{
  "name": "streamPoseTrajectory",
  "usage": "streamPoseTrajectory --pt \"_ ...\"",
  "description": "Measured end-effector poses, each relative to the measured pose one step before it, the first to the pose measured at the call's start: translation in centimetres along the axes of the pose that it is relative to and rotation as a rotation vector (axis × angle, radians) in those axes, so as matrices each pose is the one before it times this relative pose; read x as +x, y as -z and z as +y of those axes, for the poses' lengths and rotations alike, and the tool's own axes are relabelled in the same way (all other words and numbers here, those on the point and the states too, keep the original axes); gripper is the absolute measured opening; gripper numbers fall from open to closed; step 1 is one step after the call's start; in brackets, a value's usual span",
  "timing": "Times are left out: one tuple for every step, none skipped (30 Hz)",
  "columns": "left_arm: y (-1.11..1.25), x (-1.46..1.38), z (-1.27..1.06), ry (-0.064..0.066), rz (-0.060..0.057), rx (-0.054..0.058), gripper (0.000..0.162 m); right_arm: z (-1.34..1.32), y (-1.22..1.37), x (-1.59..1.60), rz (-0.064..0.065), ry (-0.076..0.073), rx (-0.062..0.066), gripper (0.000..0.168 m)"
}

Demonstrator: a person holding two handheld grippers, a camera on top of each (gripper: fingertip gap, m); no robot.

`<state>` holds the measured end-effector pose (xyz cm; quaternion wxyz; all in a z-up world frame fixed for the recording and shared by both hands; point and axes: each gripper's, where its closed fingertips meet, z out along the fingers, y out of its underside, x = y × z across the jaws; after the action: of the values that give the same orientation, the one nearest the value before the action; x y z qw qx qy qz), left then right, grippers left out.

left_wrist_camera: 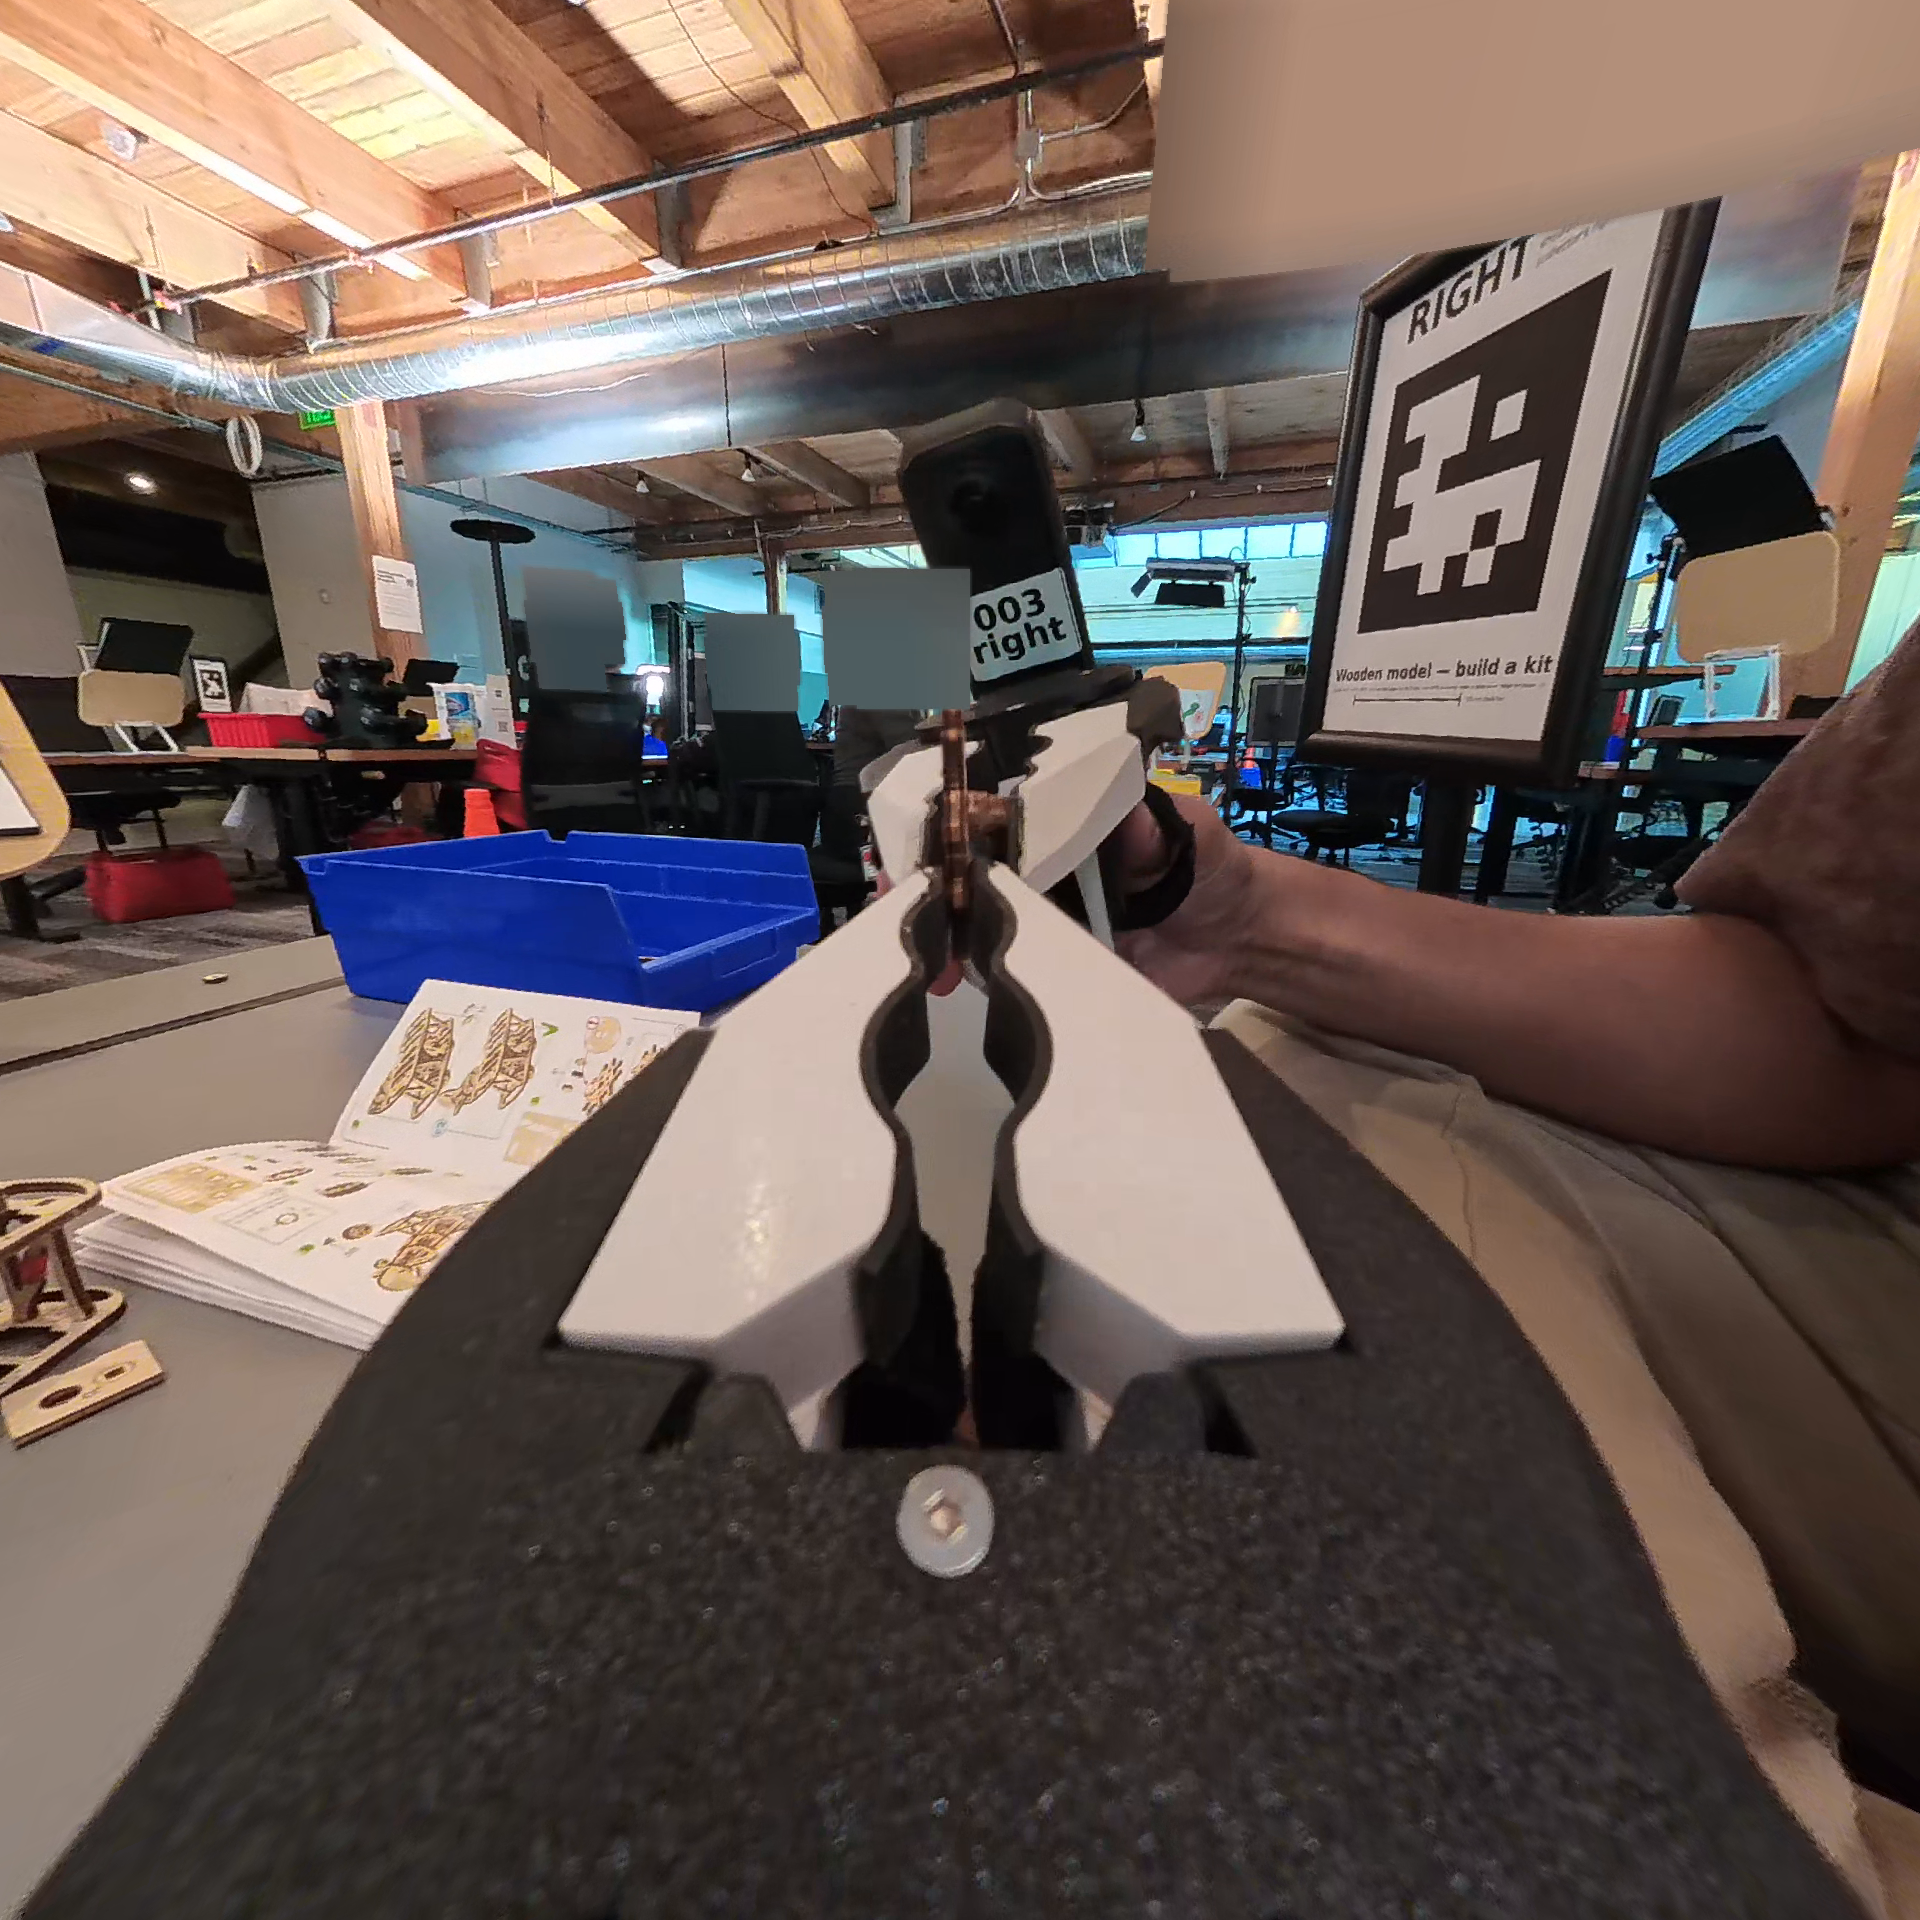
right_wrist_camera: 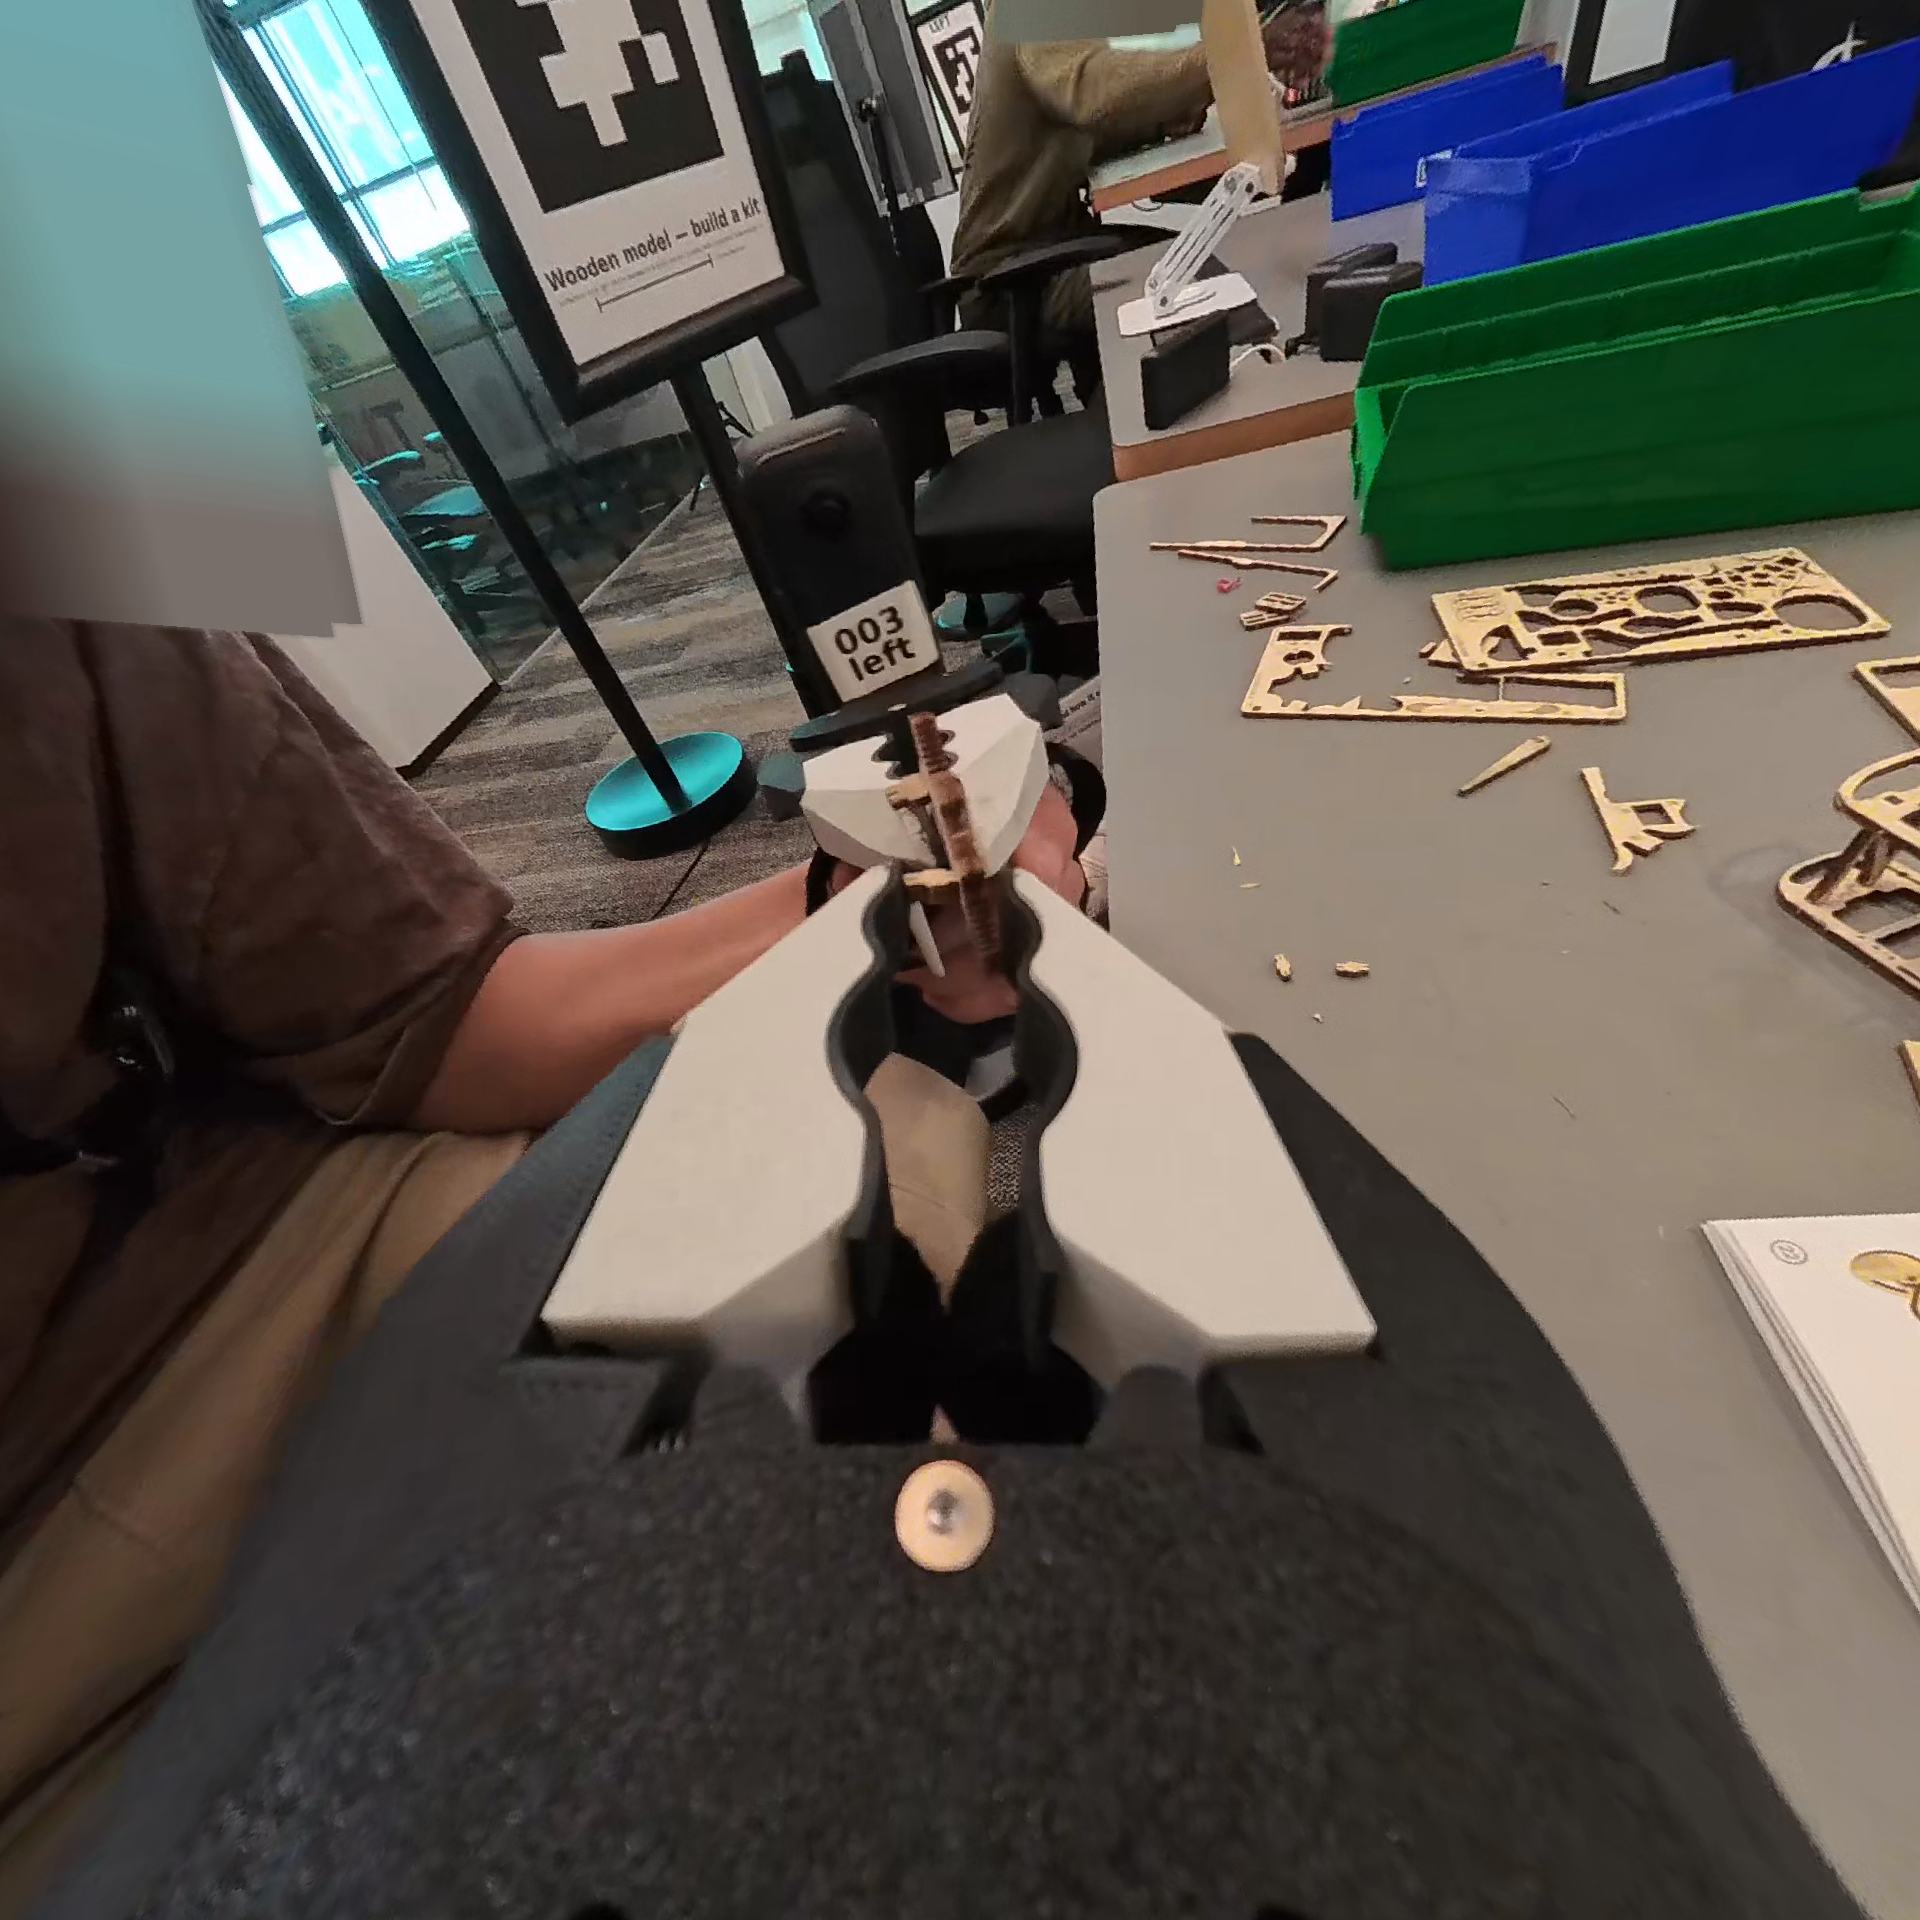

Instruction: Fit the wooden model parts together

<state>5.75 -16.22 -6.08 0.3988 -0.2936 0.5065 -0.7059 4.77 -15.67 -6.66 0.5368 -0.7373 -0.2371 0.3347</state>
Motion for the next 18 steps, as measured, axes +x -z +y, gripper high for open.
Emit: streamPoseTrajectory --pt "0.034 0.116 -0.093 0.0095 0.0105 0.0043 0.0 -0.037 -0.037 -0.164 -0.0044 0.0101 0.0025 0.015" --pt "0.044 0.17 -0.191 0.0106 0.0132 0.0113 0.0 -0.108 -0.04 -0.215 -0.0055 0.0112 0.0062 0.015" --pt "0.06 0.19 -0.25 0.0086 0.0129 0.0132 0.0 -0.109 -0.07 -0.224 -0.0038 0.0145 0.0058 0.014" --pt "0.073 0.217 -0.209 0.0133 0.017 0.012 0.0 -0.066 -0.076 -0.227 -0.0027 0.0185 0.0029 0.013" --pt "0.073 0.188 -0.177 0.0132 0.0155 0.0099 0.0 -0.048 -0.061 -0.177 -0.0017 0.0151 0.0012 0.013" --pt "0.035 0.135 -0.135 0.007 0.0103 0.007 0.001 -0.037 -0.038 -0.133 -0.0028 0.0094 0.0006 0.012" --pt "0.011 0.16 -0.045 0.0053 0.0107 0.0043 0.001 -0.006 -0.017 -0.136 -0.0078 0.0034 -0.0007 0.012" --pt "-0.009 0.102 0.001 0.0027 0.0064 0.0008 0.001 0.032 0.023 -0.073 -0.0052 0.004 -0.0018 0.011" --pt "-0.023 0.032 -0.005 -0.0014 0.0013 0.0009 0.001 0.011 0.019 -0.042 -0.0011 0.0057 -0.0006 0.011" --pt "-0.004 0.066 0.009 -0.0003 0.0044 0.0009 0.001 0.02 0.002 -0.064 -0.0044 0.0005 -0.0014 0.012" --pt "0.011 0.09 -0.022 0.0007 0.0059 0.003 0.001 -0.001 -0.011 -0.071 -0.004 0.0019 -0.0005 0.012" --pt "0.01 0.039 -0.002 -0.002 0.0023 -0.0001 0.001 0.013 -0.007 -0.061 -0.003 -0.0017 -0.0019 0.012" --pt "0.014 0.082 0.01 -0.0006 0.0047 0.0004 0.001 0.025 -0.007 -0.073 -0.0065 -0.006 -0.0021 0.011" --pt "0.018 0.021 0.085 -0.0053 -0.0001 -0.0048 0.001 0.068 0.006 -0.035 -0.008 -0.0157 -0.0022 0.012" --pt "0.002 0.036 0.088 -0.0067 0.0 -0.0064 0.002 0.038 0.016 -0.081 -0.02 -0.0347 0.0013 0.012" --pt "0.022 0.027 0.066 -0.0016 0.0006 -0.0044 0.001 -0.014 0.022 -0.128 -0.0309 -0.0502 0.0068 0.013" --pt "0.006 -0.056 0.054 -0.0023 -0.0035 -0.004 0.001 -0.025 0.026 -0.073 -0.0261 -0.0429 0.0084 0.015" --pt "0.007 -0.024 0.01 0.0029 0.0004 -0.0015 0.001 -0.025 0.007 -0.015 -0.0141 -0.0223 0.0077 0.016"
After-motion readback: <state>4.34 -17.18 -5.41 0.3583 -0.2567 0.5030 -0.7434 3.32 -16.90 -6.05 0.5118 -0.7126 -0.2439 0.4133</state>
